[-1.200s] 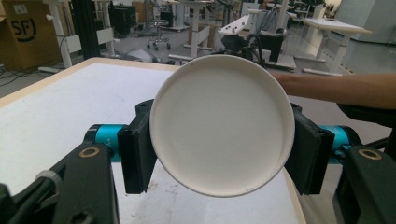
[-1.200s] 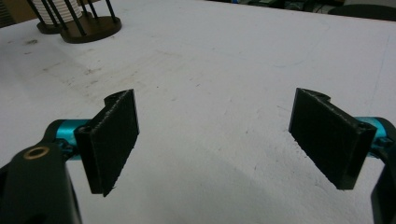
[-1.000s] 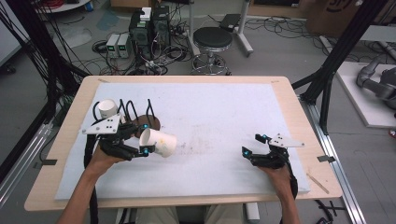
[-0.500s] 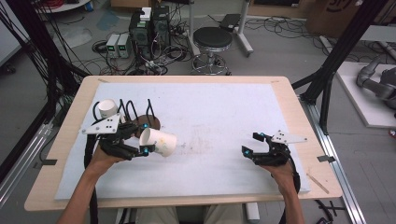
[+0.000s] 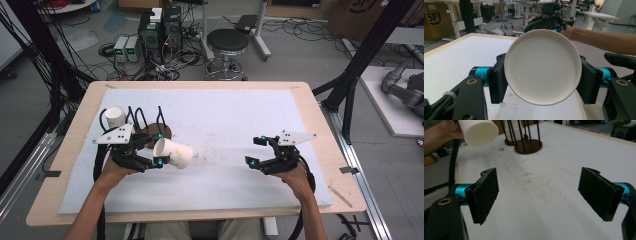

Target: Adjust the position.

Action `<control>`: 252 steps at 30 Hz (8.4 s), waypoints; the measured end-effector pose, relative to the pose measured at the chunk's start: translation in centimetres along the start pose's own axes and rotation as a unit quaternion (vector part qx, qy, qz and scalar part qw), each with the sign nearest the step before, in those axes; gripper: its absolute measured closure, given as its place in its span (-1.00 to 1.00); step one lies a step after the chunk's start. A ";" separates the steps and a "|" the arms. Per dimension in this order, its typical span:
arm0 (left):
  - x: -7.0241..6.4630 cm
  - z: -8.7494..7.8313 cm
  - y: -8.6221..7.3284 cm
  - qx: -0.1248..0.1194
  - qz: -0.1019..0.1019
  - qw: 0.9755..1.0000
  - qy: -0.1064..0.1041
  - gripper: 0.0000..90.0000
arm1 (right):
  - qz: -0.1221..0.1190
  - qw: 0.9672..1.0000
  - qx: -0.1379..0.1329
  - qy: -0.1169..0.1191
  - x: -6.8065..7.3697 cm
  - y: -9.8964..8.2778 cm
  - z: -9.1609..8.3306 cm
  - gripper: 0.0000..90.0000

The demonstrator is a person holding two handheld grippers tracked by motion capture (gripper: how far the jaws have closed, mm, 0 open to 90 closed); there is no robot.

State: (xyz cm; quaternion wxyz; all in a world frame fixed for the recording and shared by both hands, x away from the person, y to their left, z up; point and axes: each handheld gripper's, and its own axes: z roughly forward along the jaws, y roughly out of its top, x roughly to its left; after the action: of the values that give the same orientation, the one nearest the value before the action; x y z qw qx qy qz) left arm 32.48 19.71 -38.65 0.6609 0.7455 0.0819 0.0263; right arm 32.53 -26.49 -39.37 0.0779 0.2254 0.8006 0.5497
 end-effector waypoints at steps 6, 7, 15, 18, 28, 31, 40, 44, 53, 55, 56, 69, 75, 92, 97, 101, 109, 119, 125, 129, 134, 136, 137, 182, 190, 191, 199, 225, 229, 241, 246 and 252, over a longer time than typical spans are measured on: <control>-0.1 0.7 0.0 -0.006 0.000 1.000 -0.004 -0.21 | -0.021 0.999 0.010 0.024 0.7 2.4 0.7 -0.62; -0.1 0.7 0.0 -0.006 0.000 1.000 -0.005 -0.21 | -0.022 0.999 0.011 0.029 0.8 2.7 0.8 -0.62; -0.1 1.2 -0.2 -0.013 -0.005 1.000 -0.007 -0.21 | -0.048 0.997 0.027 0.062 1.1 4.8 2.3 -0.62; 0.0 1.4 -0.3 -0.016 -0.009 1.000 -0.007 -0.21 | -0.056 0.995 0.036 0.078 1.3 5.5 3.4 -0.62; 0.0 2.2 -0.3 -0.021 -0.011 1.000 -0.014 -0.21 | -0.075 0.989 0.055 0.113 1.9 7.1 6.0 -0.62; 0.0 2.5 -0.2 -0.021 -0.009 1.000 -0.018 -0.21 | -0.079 0.988 0.060 0.117 2.1 7.4 6.3 -0.62; -0.2 3.1 -0.2 -0.017 -0.007 1.000 -0.022 -0.21 | -0.096 0.984 0.059 0.136 2.8 8.3 7.8 -0.62; -0.2 3.3 -0.2 -0.018 -0.007 1.000 -0.025 -0.21 | -0.097 0.982 0.065 0.148 3.3 8.3 8.6 -0.62; -0.4 3.5 -0.1 -0.023 -0.009 0.999 -0.032 -0.21 | -0.100 0.979 0.058 0.169 4.1 8.5 10.0 -0.62; -0.4 3.5 -0.1 -0.025 -0.009 0.999 -0.032 -0.21 | -0.098 0.978 0.056 0.174 4.4 8.5 10.3 -0.62; -0.4 3.6 -0.1 -0.026 -0.010 0.999 -0.034 -0.21 | -0.098 0.978 0.056 0.174 4.4 8.5 10.4 -0.62; -0.4 3.8 0.0 -0.028 -0.010 0.999 -0.039 -0.21 | -0.092 0.976 0.040 0.194 5.2 8.0 11.3 -0.61; -0.5 3.9 0.1 -0.031 -0.007 0.999 -0.043 -0.21 | -0.087 0.974 0.030 0.205 5.3 7.5 11.7 -0.53; -0.8 4.0 0.4 -0.037 -0.007 0.998 -0.048 -0.21 | -0.082 0.972 0.043 0.217 5.6 7.0 12.7 -0.53; -0.8 3.9 0.5 -0.041 -0.007 0.998 -0.050 -0.21 | -0.082 0.971 0.046 0.220 5.6 6.9 12.9 -0.53; -0.8 3.9 0.5 -0.039 -0.005 0.998 -0.050 -0.21 | -0.082 0.969 0.048 0.228 5.7 6.8 13.0 -0.44; -0.8 3.8 0.5 -0.039 -0.006 0.998 -0.052 -0.20 | -0.094 0.968 0.050 0.229 5.8 6.9 12.9 -0.34; -0.8 3.8 0.5 -0.039 -0.006 0.998 -0.056 -0.21 | -0.095 0.968 0.055 0.224 5.8 6.9 12.8 -0.30; -0.7 3.9 0.4 -0.058 -0.006 0.998 -0.039 -0.82 | -0.095 0.969 0.057 0.221 5.8 7.0 12.7 -0.31; -0.7 4.0 0.4 -0.046 0.001 0.999 -0.026 -0.96 | -0.096 0.969 0.058 0.221 5.8 7.0 12.6 -0.31; -0.8 4.1 0.4 -0.046 0.017 0.998 -0.026 -0.96 | -0.094 0.969 0.067 0.218 5.7 7.0 12.4 -0.31; -0.9 4.0 0.5 -0.046 0.019 0.998 -0.025 -0.96 | -0.093 0.970 0.069 0.216 5.7 7.0 12.3 -0.31; -0.8 4.0 0.5 -0.045 0.014 0.999 -0.025 -0.96 | -0.093 0.970 0.069 0.216 5.7 7.0 12.3 -0.31; 0.1 5.4 5.2 0.359 0.012 0.933 -0.002 -0.95 | -0.170 0.913 0.346 0.130 6.6 12.1 12.4 -0.33; 0.1 6.5 5.2 0.372 0.020 0.928 -0.014 -0.95 | -0.174 0.908 0.359 0.126 6.5 11.9 12.7 -0.33; 0.1 6.7 5.2 0.370 0.019 0.929 -0.015 -0.95 | -0.174 0.909 0.357 0.128 6.5 11.9 12.8 -0.33; -0.1 8.3 5.6 0.366 0.028 0.930 -0.028 -0.95 | -0.175 0.907 0.360 0.130 6.5 11.8 13.0 -0.33; 0.0 10.1 5.2 0.357 0.035 0.932 -0.056 -0.41 | -0.177 0.907 0.357 0.137 6.6 11.8 13.0 -0.33; 0.1 10.0 5.2 0.359 0.033 0.931 -0.066 -0.23 | -0.180 0.905 0.359 0.140 6.6 11.7 13.2 -0.33; 0.1 10.0 5.1 0.360 0.037 0.930 -0.064 -0.19 | -0.179 0.905 0.360 0.140 6.6 11.6 13.4 -0.36; 0.1 10.0 5.0 0.365 0.039 0.928 -0.063 -0.19 | -0.174 0.909 0.352 0.141 6.5 11.6 13.4 -0.63; 0.1 9.9 5.0 0.365 0.038 0.928 -0.064 -0.19 | -0.167 0.911 0.347 0.146 6.4 11.7 13.2 -0.63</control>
State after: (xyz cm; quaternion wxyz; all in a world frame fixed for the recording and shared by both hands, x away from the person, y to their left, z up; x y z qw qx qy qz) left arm 34.47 9.40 -34.94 0.3458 0.9378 0.0150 -0.0276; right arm 35.04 -9.04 -32.96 -0.0328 0.0186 0.9693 0.2428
